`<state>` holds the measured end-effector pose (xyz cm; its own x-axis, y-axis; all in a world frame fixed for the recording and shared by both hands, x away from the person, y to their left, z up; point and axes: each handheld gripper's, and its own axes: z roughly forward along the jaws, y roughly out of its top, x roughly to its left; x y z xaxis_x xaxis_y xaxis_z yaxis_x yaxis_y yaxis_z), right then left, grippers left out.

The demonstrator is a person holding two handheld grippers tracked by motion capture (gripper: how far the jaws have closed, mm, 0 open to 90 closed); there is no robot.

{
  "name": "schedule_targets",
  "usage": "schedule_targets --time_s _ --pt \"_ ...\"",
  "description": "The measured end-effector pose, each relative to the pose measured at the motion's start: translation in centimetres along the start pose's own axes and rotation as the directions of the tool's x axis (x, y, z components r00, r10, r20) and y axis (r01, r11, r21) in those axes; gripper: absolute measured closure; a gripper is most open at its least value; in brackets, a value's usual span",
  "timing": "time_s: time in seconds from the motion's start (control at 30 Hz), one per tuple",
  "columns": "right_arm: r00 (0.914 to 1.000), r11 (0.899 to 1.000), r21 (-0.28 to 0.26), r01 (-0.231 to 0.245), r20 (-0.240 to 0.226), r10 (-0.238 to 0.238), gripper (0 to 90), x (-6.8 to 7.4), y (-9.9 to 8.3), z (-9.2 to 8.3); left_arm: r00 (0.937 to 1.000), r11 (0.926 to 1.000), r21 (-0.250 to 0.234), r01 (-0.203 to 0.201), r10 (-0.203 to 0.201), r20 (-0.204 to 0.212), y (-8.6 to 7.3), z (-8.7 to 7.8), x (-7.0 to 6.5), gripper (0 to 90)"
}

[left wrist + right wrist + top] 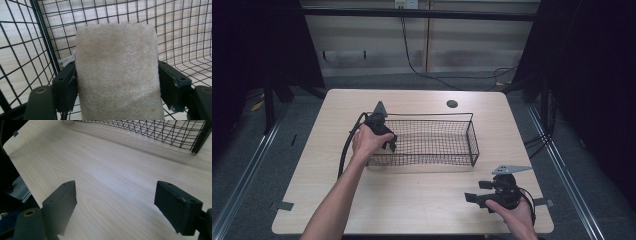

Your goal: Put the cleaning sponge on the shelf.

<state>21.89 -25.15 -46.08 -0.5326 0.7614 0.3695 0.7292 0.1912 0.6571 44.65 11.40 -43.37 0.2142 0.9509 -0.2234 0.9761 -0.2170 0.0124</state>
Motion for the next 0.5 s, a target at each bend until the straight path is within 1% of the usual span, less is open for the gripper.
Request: schedule_targets --time_s 0.13,0.17,0.33,0.4,0.47,0.5 --pt "1.0 1.0 0.0 0.0 0.0 0.0 17.7 0.01 0.0 0.0 1.0 1.0 0.001 -0.001 0.001 0.005 0.01 0.05 -0.11 22.6" --pt "1.0 1.0 -0.001 0.0 0.0 0.0 17.7 0.01 0.0 0.0 1.0 1.0 -0.003 0.008 -0.008 0.003 0.05 0.05 -0.14 22.7" --pt "1.0 1.0 -0.001 0.0 0.001 0.0 17.6 -0.02 0.0 -0.01 0.9999 0.9999 -0.007 0.014 -0.014 -0.006 0.05 0.05 -0.25 22.0" --pt "1.0 1.0 -0.001 -0.001 -0.001 0.001 17.7 -0.01 0.0 0.0 0.9998 0.9999 -0.009 0.007 -0.008 -0.019 0.02 0.0 -0.22 21.7" --pt "1.0 1.0 -0.001 0.0 0.0 0.0 17.7 0.0 0.0 0.0 0.9998 0.9999 -0.008 0.011 -0.011 -0.015 -0.01 -0.07 -0.18 22.0" --pt "1.0 1.0 -0.001 -0.001 0.0 0.001 17.7 0.0 0.0 -0.01 0.9997 0.9997 -0.017 0.016 -0.016 -0.021 -0.05 -0.24 -0.08 22.0"
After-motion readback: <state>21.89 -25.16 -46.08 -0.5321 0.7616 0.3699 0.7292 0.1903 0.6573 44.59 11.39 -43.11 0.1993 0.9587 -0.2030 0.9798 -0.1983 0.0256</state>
